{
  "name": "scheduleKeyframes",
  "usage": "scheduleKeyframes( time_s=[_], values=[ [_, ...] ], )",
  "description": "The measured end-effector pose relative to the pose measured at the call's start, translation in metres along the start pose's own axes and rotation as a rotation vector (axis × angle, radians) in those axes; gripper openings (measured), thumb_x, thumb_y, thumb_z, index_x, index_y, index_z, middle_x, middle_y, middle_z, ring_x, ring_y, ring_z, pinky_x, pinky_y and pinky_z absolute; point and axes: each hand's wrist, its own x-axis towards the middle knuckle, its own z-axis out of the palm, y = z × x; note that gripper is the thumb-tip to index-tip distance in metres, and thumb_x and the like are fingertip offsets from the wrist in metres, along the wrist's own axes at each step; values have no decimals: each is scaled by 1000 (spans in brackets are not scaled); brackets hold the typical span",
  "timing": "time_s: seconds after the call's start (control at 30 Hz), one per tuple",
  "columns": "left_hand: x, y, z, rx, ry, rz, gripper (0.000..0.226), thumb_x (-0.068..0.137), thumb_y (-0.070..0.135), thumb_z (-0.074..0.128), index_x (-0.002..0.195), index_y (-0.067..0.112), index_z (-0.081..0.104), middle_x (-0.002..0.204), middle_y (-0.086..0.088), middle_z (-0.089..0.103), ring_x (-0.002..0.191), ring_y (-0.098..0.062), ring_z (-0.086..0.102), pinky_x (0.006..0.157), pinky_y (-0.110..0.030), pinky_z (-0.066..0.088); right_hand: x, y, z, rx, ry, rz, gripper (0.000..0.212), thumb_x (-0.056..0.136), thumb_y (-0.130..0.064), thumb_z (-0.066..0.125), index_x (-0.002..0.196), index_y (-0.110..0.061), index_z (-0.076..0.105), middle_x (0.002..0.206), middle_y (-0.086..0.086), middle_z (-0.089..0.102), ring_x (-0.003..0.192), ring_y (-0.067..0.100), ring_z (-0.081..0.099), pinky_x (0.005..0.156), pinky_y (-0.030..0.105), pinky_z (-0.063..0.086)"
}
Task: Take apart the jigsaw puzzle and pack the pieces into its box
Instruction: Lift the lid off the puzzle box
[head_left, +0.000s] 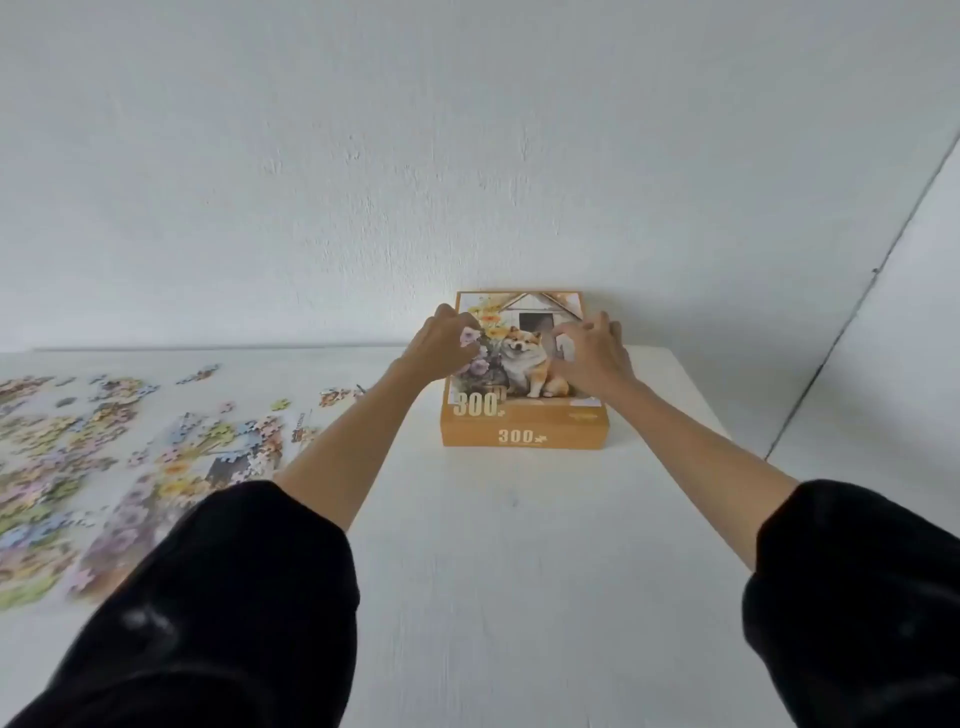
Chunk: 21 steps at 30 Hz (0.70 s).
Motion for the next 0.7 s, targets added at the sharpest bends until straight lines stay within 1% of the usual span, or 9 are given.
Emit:
scheduleKeyframes(
  time_s=[0.07, 0.13, 0.2, 0.27, 0.33, 0.4, 0.47, 0.53, 0.7],
  values=[
    [-2, -5, 10, -36, -28, -72, 42, 90, 21, 57, 129, 8, 48, 131, -22, 35, 112, -38, 49, 98, -40, 41, -2, 6, 8, -8, -31, 79, 43, 82, -35, 61, 122, -25, 50, 131, 15, 27, 122, 37, 28, 91, 41, 40],
    [-6, -9, 21, -68, -60, -141, 49, 90, 29, 57, 134, 13, 42, 139, -21, 24, 114, -40, 49, 101, -45, 40, -5, 16, 18, 12, -91, 151, 57, 80, -45, 63, 130, -28, 41, 137, 18, 20, 124, 39, 25, 97, 43, 36],
    [-11, -11, 31, -102, -90, -187, 52, 90, 36, 55, 137, 18, 38, 144, -19, 14, 117, -41, 47, 102, -47, 40, -6, 25, 26, 123, -153, 204, 67, 79, -50, 63, 136, -30, 35, 142, 18, 17, 130, 39, 22, 104, 42, 30],
    [-13, -12, 36, -129, -93, -207, 55, 90, 39, 55, 138, 20, 36, 146, -18, 9, 122, -40, 44, 104, -45, 39, -5, 33, 29, 313, -215, 221, 76, 78, -51, 63, 141, -31, 27, 149, 12, 19, 137, 33, 16, 107, 41, 25],
    [-14, -13, 42, -173, -104, -227, 58, 88, 41, 56, 139, 22, 35, 146, -19, 10, 127, -37, 41, 105, -40, 37, -7, 35, 30, 447, -254, 211, 78, 80, -47, 64, 144, -30, 22, 153, 2, 20, 141, 28, 14, 110, 40, 22],
    [-13, -15, 49, -224, -105, -256, 63, 86, 45, 57, 140, 26, 32, 142, -20, 18, 126, -38, 40, 105, -42, 38, -8, 36, 31, 477, -245, 207, 77, 81, -44, 63, 144, -30, 21, 154, -2, 20, 141, 26, 18, 110, 39, 23],
    [-12, -15, 54, -278, -96, -283, 66, 85, 47, 58, 141, 29, 28, 138, -20, 25, 123, -39, 42, 103, -42, 40, -9, 35, 32, 499, -221, 214, 77, 81, -43, 64, 144, -30, 22, 154, -2, 21, 141, 25, 20, 110, 37, 24],
    [-12, -12, 58, -330, -66, -309, 67, 86, 44, 59, 142, 28, 27, 137, -20, 28, 123, -36, 41, 101, -39, 38, -10, 33, 33, 538, -186, 220, 76, 81, -39, 65, 144, -29, 24, 153, -2, 22, 140, 24, 21, 110, 36, 24],
    [-14, -11, 61, -379, 9, -322, 69, 83, 42, 63, 142, 27, 31, 137, -18, 36, 125, -29, 39, 96, -29, 34, -18, 32, 35, 613, -117, 232, 75, 78, -38, 69, 142, -29, 29, 152, -3, 26, 140, 23, 23, 113, 40, 26]
  ],
)
